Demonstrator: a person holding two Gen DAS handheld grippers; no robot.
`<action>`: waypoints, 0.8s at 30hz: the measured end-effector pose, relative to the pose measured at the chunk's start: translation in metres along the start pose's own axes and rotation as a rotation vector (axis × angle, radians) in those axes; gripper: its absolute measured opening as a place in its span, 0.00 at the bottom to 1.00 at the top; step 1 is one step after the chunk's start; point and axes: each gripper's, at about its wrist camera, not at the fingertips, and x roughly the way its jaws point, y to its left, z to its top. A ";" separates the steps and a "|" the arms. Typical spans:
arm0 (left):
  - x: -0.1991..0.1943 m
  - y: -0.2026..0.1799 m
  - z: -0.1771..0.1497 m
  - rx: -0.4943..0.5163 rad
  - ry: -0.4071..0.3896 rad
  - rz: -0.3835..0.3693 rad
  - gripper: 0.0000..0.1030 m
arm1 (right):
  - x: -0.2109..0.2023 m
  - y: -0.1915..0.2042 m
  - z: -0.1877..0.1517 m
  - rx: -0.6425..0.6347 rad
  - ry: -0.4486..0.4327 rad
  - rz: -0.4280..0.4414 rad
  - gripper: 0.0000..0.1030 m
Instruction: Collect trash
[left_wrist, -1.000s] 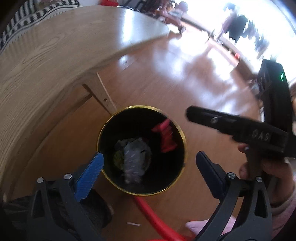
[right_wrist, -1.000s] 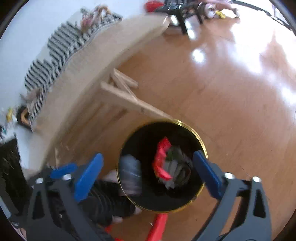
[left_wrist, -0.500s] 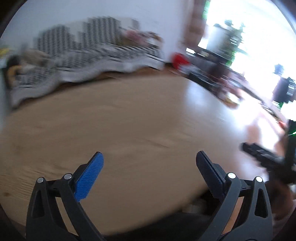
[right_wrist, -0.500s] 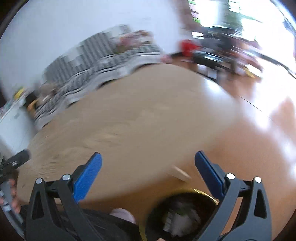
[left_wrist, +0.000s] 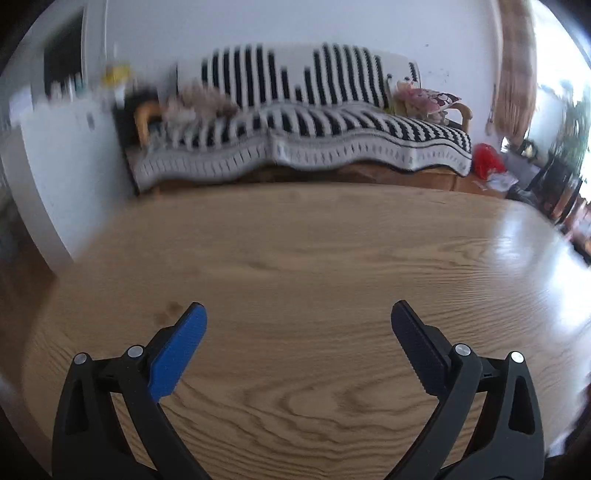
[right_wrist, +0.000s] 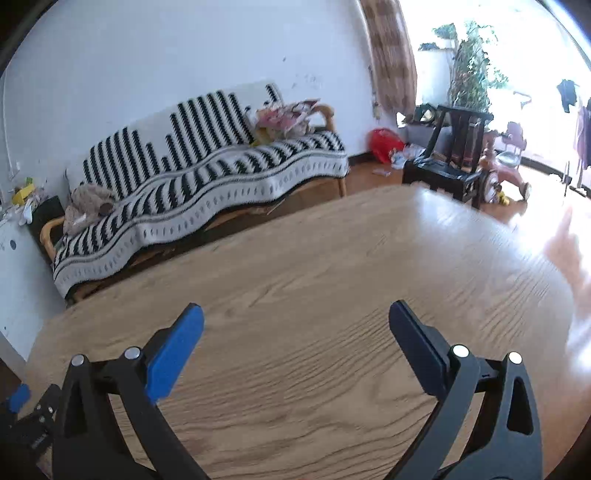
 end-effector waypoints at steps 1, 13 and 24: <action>0.002 0.004 0.004 -0.021 0.003 -0.035 0.94 | 0.007 0.007 -0.006 -0.039 0.025 0.002 0.94; 0.017 -0.029 -0.017 0.067 0.059 -0.165 0.94 | 0.043 0.022 -0.031 -0.152 0.163 0.025 0.94; 0.017 -0.038 -0.018 0.048 0.055 -0.196 0.94 | 0.039 0.007 -0.038 -0.182 0.162 0.002 0.94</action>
